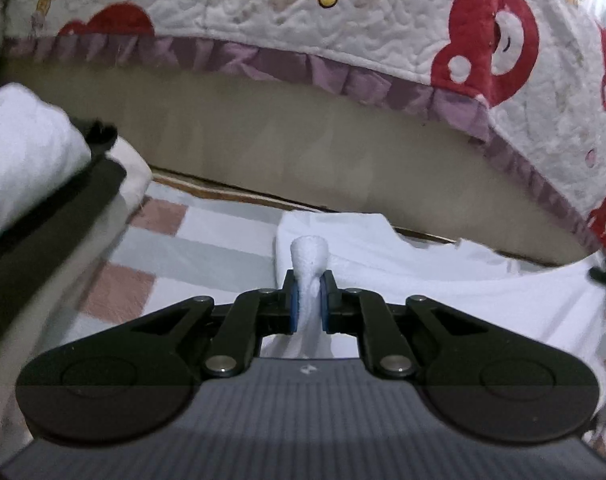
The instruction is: Fold clothes
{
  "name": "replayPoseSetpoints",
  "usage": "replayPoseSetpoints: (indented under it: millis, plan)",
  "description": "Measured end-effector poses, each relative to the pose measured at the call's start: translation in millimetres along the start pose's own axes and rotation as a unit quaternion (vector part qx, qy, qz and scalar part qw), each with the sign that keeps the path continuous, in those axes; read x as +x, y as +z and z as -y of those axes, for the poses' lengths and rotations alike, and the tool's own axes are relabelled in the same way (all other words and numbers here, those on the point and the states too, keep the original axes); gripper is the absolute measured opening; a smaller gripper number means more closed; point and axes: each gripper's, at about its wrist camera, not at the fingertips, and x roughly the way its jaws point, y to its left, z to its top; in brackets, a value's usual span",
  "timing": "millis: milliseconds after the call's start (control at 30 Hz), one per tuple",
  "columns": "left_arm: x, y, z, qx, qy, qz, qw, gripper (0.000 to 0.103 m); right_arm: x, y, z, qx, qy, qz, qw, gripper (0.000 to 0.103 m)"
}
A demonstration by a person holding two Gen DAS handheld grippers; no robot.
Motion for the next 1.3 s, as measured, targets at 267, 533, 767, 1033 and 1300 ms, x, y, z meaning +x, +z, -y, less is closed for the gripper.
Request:
replayPoseSetpoints:
  millis: [267,533,767,1033,1300]
  plan:
    - [91.9,66.7,22.2,0.134,0.022,0.025,0.9905,0.010,54.9,42.3,44.1,0.009,-0.002,-0.014,1.000,0.007]
    - [205.0,67.5,11.4,0.089,0.064,-0.045,0.9929,0.010,150.2,55.2,103.7,0.025,-0.043,-0.068,0.996,0.007]
    - [215.7,45.4,-3.5,0.053,0.140,-0.127,0.9805,0.043,160.6,33.0,121.0,0.058,-0.137,-0.111,0.983,0.022]
    - [81.9,0.2,7.5,0.045,0.134,-0.110,0.9838,0.055,27.7,-3.8,109.2,0.181,-0.104,-0.078,0.975,0.028]
    - [6.1,-73.7,5.2,-0.119,0.148,-0.190,0.9633,0.055,-54.9,-41.1,45.5,0.282,-0.080,-0.090,0.952,0.045]
